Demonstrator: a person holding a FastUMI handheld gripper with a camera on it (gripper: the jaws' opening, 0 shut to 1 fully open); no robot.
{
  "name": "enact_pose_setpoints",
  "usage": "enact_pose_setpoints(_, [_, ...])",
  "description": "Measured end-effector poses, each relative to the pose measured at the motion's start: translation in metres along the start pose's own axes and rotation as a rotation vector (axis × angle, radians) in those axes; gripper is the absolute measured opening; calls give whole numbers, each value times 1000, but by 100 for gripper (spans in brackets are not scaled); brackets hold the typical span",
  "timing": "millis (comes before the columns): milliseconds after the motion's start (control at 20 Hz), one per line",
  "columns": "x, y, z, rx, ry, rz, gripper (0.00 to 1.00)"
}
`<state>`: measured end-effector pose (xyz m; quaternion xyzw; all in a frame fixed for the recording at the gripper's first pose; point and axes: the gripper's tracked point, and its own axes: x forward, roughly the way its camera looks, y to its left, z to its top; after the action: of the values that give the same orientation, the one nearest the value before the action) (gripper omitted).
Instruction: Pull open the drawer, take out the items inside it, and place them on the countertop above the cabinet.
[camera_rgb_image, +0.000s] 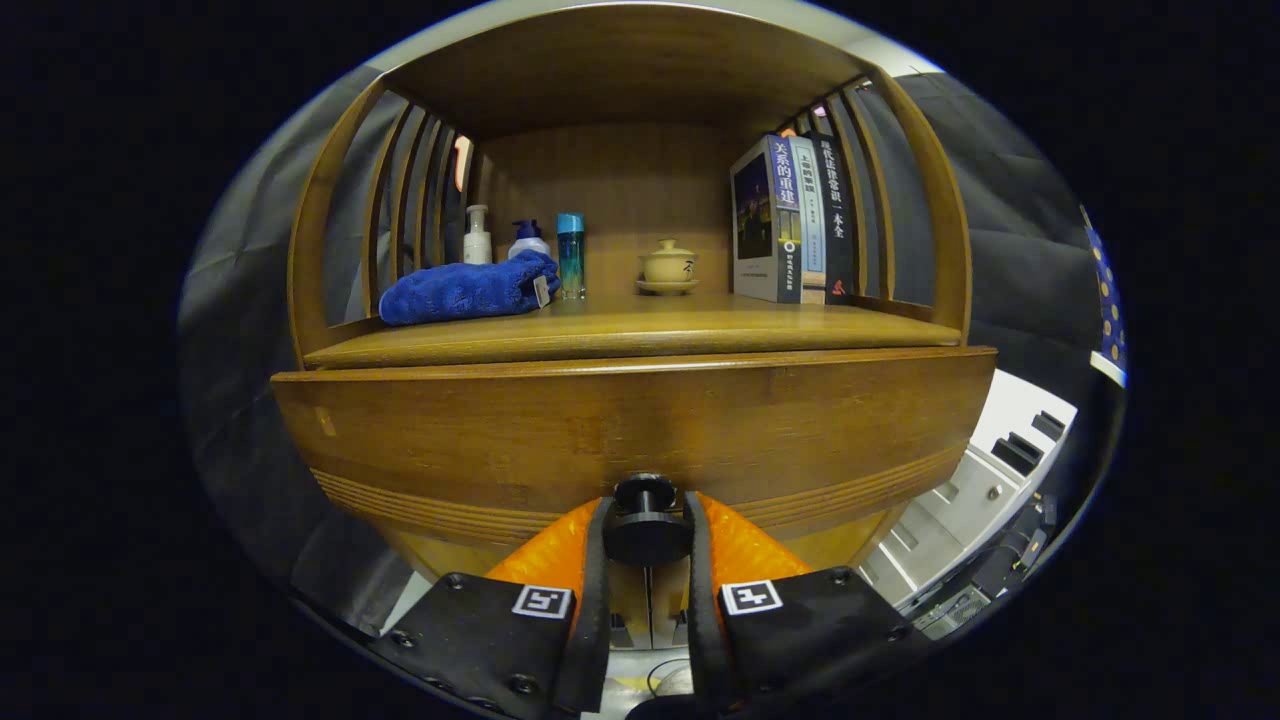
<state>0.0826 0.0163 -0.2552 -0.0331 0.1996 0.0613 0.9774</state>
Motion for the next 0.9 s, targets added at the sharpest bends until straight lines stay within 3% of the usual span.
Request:
enact_pose_setpoints(600, [-84,-8,-33,21,20,-53,41])
enact_pose_setpoints(900, [-103,-7,-42,43,44,-63,41])
